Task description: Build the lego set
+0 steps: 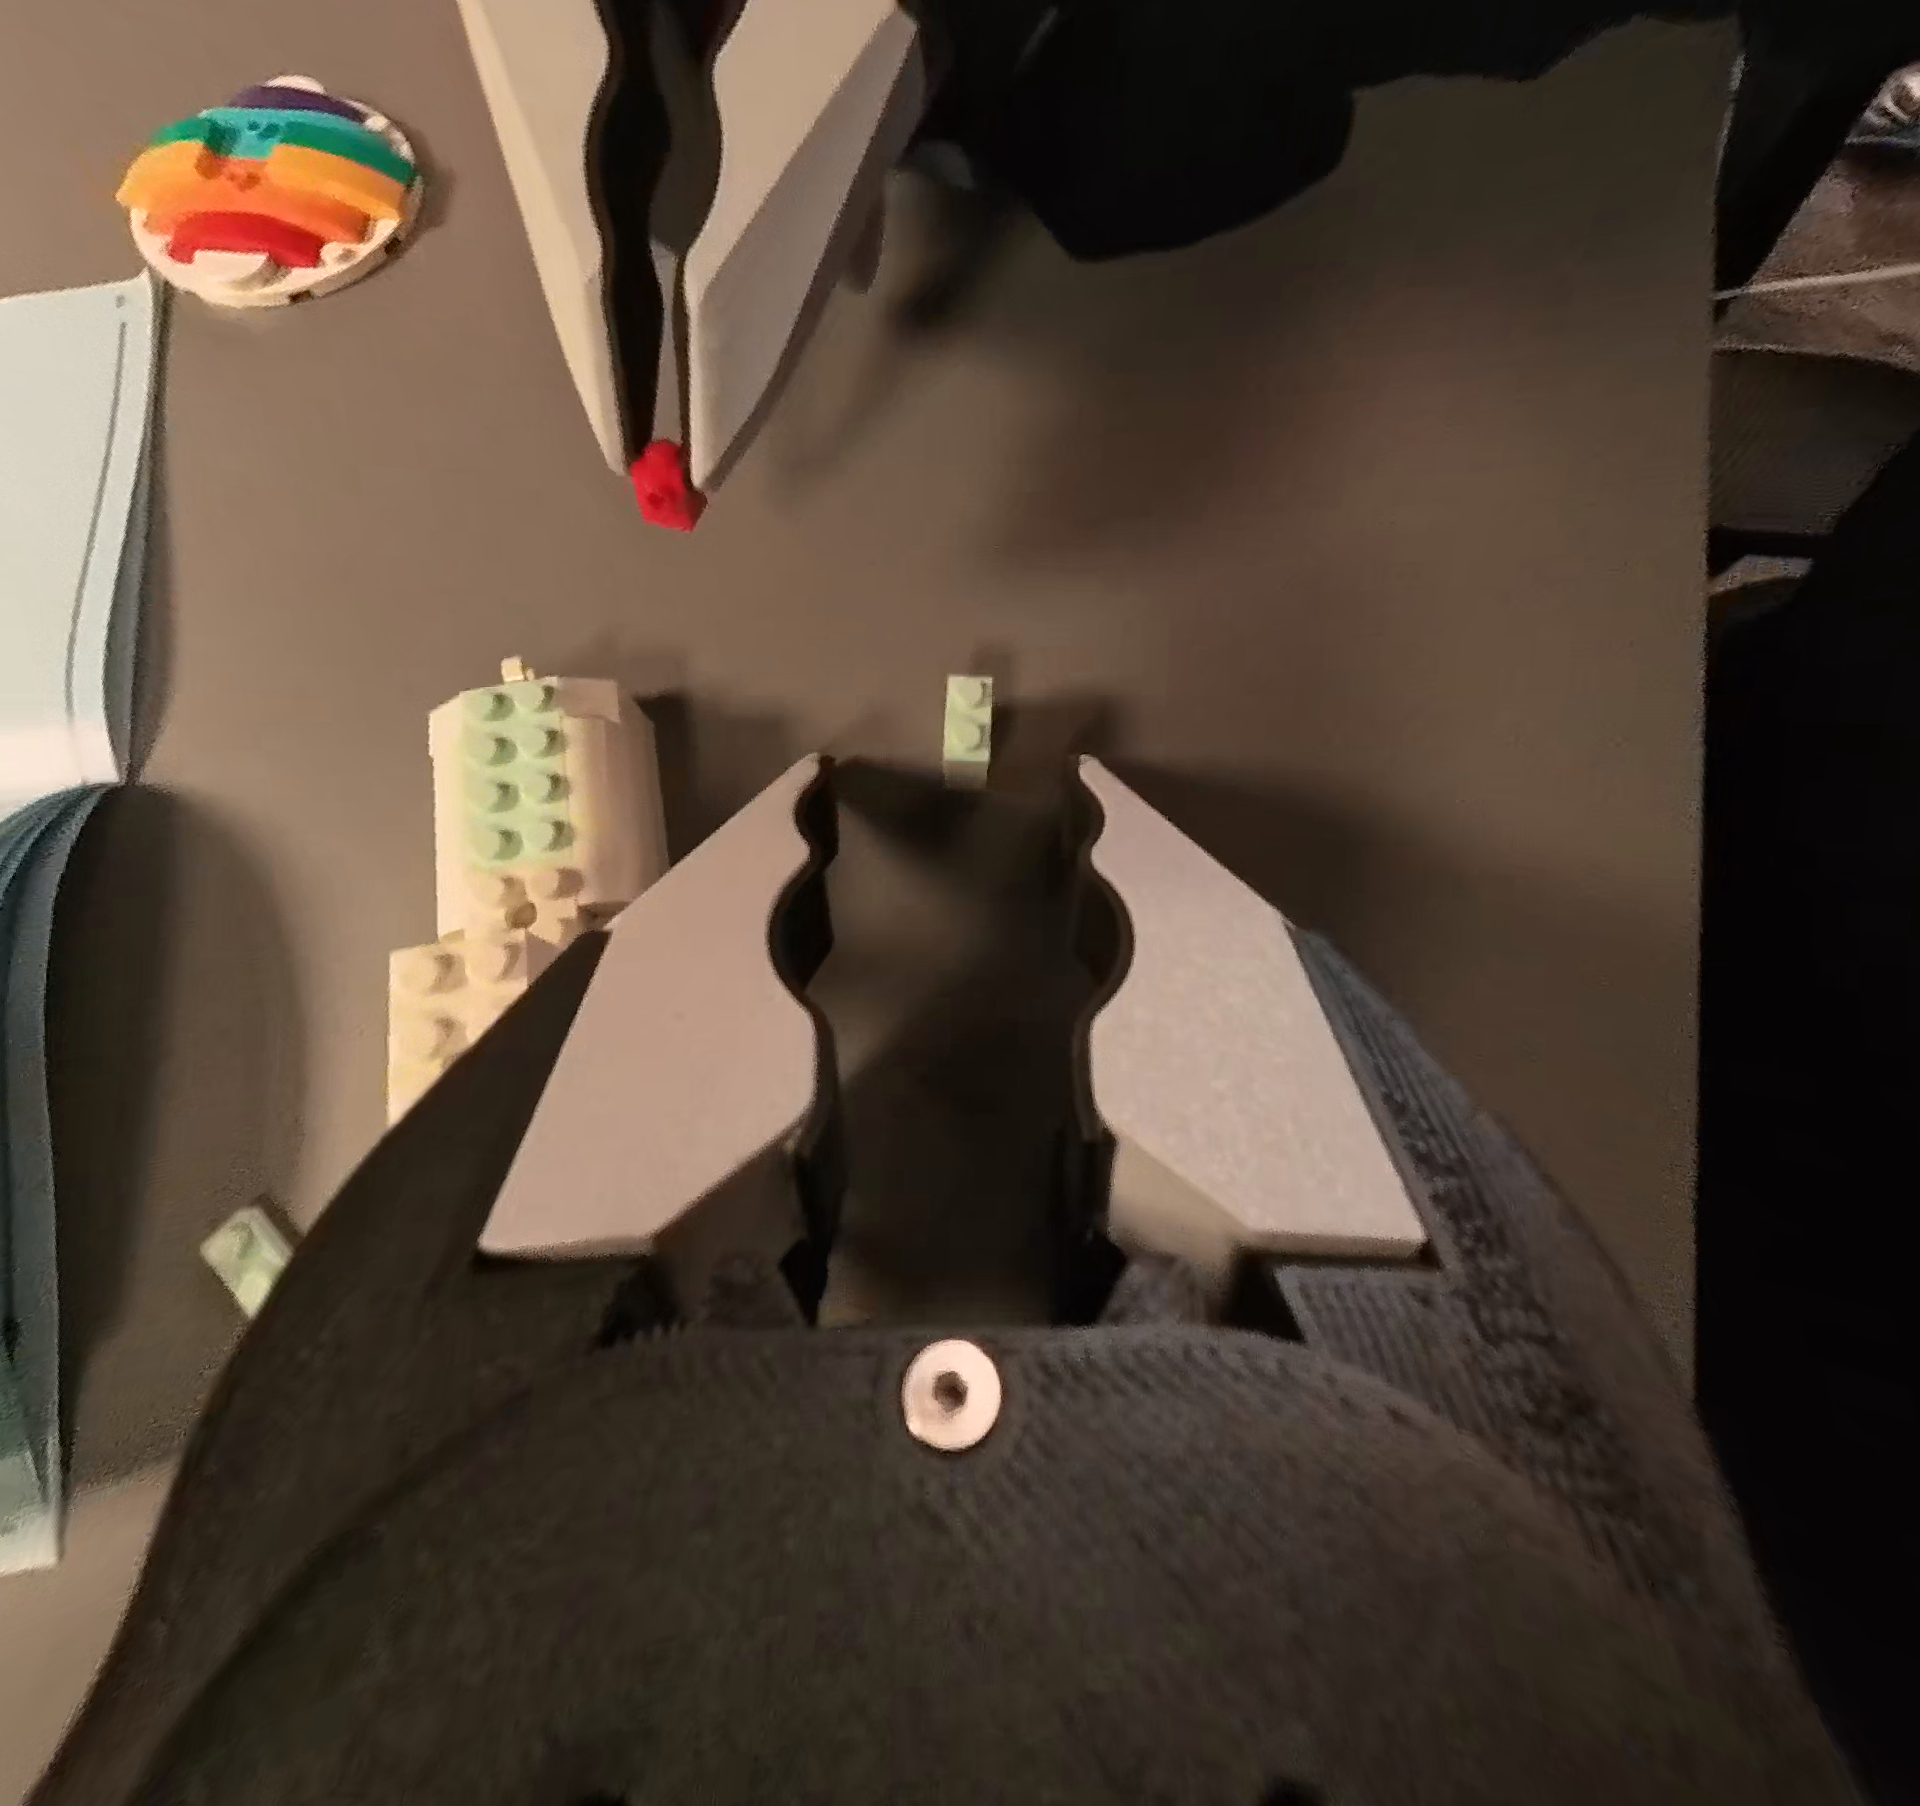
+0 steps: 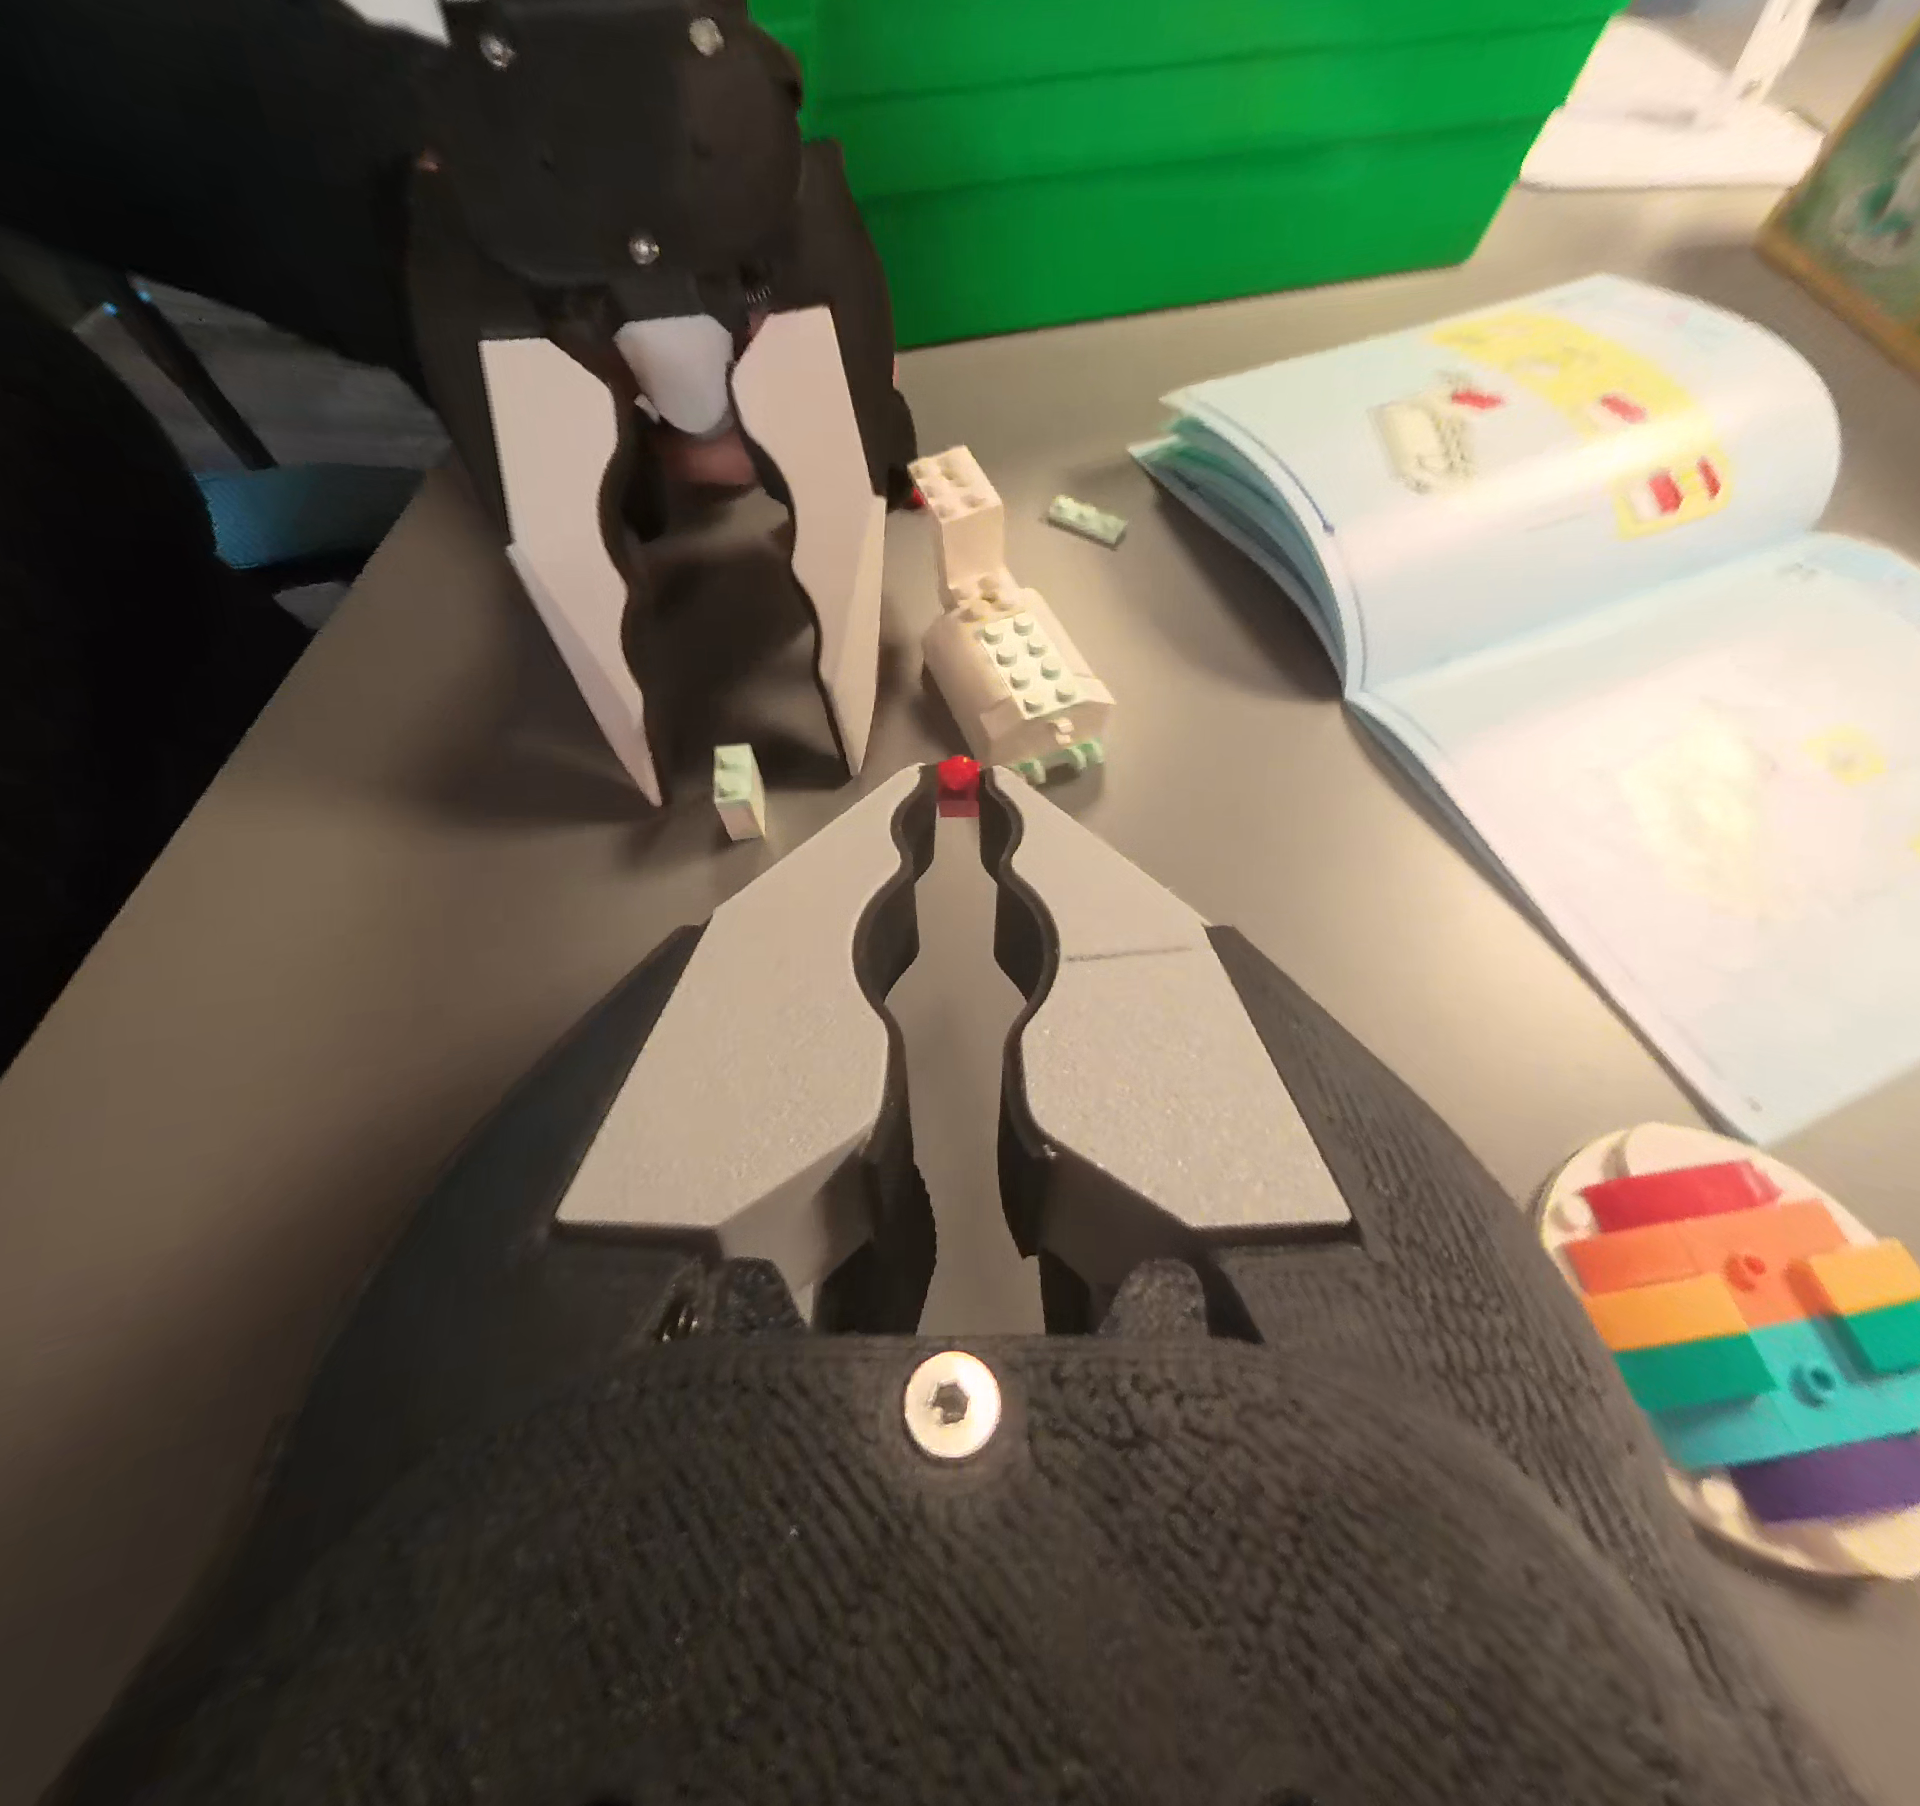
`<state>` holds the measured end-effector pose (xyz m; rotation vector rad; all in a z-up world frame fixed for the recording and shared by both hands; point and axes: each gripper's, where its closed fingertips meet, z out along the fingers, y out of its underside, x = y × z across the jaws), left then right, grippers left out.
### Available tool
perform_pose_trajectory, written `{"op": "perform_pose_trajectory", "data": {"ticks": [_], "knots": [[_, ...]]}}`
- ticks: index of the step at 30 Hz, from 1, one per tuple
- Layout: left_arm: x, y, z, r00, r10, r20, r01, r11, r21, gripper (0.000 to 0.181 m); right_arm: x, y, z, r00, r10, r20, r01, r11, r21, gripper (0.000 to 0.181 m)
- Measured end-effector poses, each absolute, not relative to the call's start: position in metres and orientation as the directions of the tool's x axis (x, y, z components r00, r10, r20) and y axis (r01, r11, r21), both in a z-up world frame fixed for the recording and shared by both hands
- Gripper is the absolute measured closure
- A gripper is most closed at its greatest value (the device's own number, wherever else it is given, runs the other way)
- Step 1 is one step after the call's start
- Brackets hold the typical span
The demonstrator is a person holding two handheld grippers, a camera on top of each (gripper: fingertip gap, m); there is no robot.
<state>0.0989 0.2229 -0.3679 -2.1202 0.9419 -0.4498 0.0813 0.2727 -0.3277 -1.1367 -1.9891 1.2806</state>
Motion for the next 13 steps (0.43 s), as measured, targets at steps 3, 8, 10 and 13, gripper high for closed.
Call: {"op": "perform_pose_trajectory", "data": {"ticks": [3,8,10,13], "knots": [[0.101,0.225,-0.368,0.653,-0.757,0.009,-0.488,-0.43,-0.76,0.134,0.086,0.271,-0.333,-0.514,0.855,-0.068,0.424,0.184,-0.887,0.175],[0.099,0.228,-0.367,0.669,-0.742,-0.046,-0.5,-0.403,-0.767,0.14,0.103,0.271,-0.354,-0.498,0.865,-0.065,0.526,0.242,-0.815,0.175],[0.1,0.227,-0.366,0.664,-0.746,-0.059,-0.508,-0.391,-0.767,0.147,0.108,0.269,-0.36,-0.495,0.866,-0.067,0.559,0.259,-0.788,0.176],[0.101,0.226,-0.367,0.657,-0.751,-0.063,-0.513,-0.385,-0.767,0.154,0.111,0.269,-0.361,-0.491,0.87,-0.051,0.567,0.275,-0.776,0.176]]}}
